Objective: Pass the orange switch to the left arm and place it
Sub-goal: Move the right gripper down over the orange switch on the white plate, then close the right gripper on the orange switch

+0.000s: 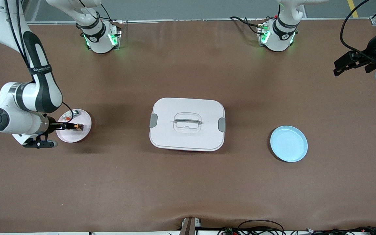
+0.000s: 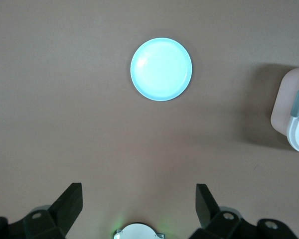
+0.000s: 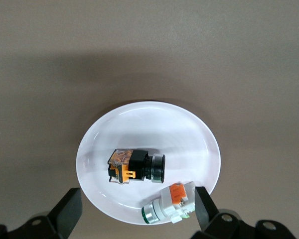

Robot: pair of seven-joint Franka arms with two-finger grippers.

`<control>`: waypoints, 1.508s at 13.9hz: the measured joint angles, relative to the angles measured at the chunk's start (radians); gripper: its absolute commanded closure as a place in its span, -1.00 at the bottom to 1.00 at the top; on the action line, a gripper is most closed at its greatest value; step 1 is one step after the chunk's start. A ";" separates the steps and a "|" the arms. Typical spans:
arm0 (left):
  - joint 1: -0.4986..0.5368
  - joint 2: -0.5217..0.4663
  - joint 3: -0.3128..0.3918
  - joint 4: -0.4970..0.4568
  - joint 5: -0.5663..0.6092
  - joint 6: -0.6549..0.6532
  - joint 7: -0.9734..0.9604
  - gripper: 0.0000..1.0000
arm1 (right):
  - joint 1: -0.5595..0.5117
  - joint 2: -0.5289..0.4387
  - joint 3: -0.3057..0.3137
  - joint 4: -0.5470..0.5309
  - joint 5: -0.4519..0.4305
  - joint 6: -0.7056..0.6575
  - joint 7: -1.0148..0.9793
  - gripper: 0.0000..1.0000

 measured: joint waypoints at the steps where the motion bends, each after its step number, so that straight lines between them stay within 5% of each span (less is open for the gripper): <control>1: 0.000 0.000 0.000 0.000 0.000 0.000 0.000 -1.00 | 0.000 0.004 0.000 -0.015 0.000 0.024 0.000 -1.00; 12: 0.003 0.009 0.002 0.004 -0.033 0.002 -0.001 -1.00 | 0.005 0.009 0.001 -0.146 -0.008 0.198 0.000 -1.00; 21: -0.005 0.017 -0.002 0.005 -0.034 0.017 -0.002 -1.00 | 0.006 0.008 0.000 -0.168 -0.009 0.212 0.046 -1.00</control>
